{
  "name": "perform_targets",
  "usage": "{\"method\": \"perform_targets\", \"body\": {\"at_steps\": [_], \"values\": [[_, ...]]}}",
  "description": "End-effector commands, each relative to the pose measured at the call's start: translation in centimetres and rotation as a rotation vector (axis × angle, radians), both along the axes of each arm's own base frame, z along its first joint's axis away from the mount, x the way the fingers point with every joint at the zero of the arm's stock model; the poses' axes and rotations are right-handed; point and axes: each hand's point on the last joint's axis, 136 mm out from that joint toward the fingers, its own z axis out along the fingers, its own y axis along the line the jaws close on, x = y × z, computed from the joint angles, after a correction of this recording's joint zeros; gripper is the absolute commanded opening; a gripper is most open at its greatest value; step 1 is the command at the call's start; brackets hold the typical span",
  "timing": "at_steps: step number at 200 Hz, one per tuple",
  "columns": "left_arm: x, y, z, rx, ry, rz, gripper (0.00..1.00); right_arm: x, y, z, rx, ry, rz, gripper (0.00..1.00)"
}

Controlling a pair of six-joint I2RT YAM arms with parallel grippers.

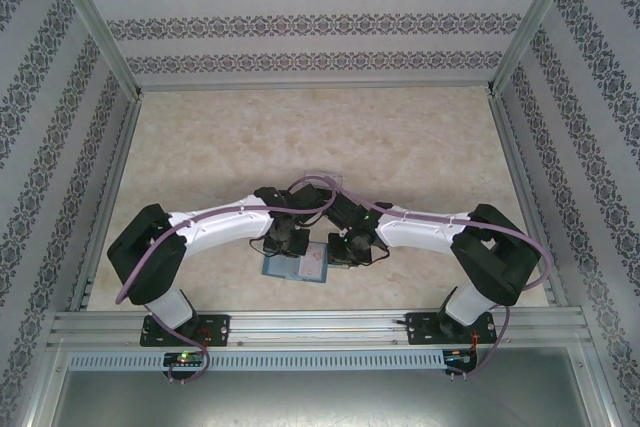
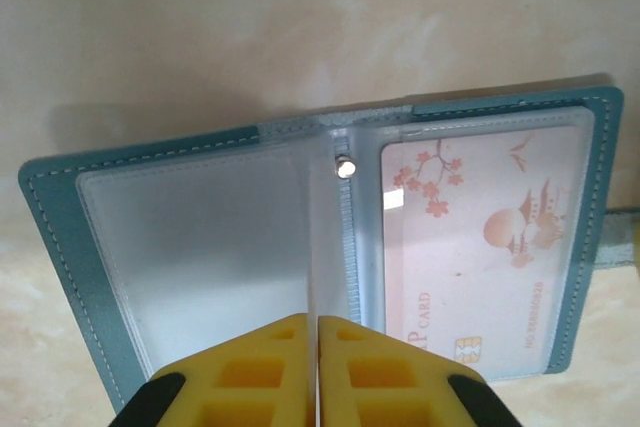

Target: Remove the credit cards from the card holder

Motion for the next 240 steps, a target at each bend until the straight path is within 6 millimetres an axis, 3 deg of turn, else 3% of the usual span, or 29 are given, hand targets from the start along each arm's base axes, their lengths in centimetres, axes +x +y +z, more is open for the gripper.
{"method": "perform_targets", "body": {"at_steps": [1,74,114,139,177,213,240], "values": [[-0.4,0.3,1.1,-0.005,-0.032,-0.014,0.08,-0.2,-0.7,0.3,-0.046,-0.017,0.017,0.21],[-2.1,3.8,-2.8,0.148,0.042,-0.032,0.08,-0.1,-1.3,0.0,-0.082,-0.016,0.023,0.21],[-2.8,4.9,-4.2,0.219,0.092,-0.065,0.18,0.0,-1.2,0.5,-0.075,-0.021,0.019,0.21],[-3.0,5.5,-3.9,0.262,0.111,-0.089,0.33,0.0,-1.2,0.7,-0.07,-0.025,0.017,0.21],[-3.1,6.1,-2.6,0.289,0.109,-0.107,0.43,-0.1,-1.2,0.8,-0.068,-0.025,0.016,0.21],[-3.0,6.1,-1.6,0.289,0.107,-0.116,0.46,-0.1,-1.1,0.8,-0.065,-0.026,0.014,0.21],[-2.9,5.5,-1.0,0.258,0.098,-0.116,0.42,-0.1,-1.2,0.9,-0.063,-0.027,0.015,0.21]]}}
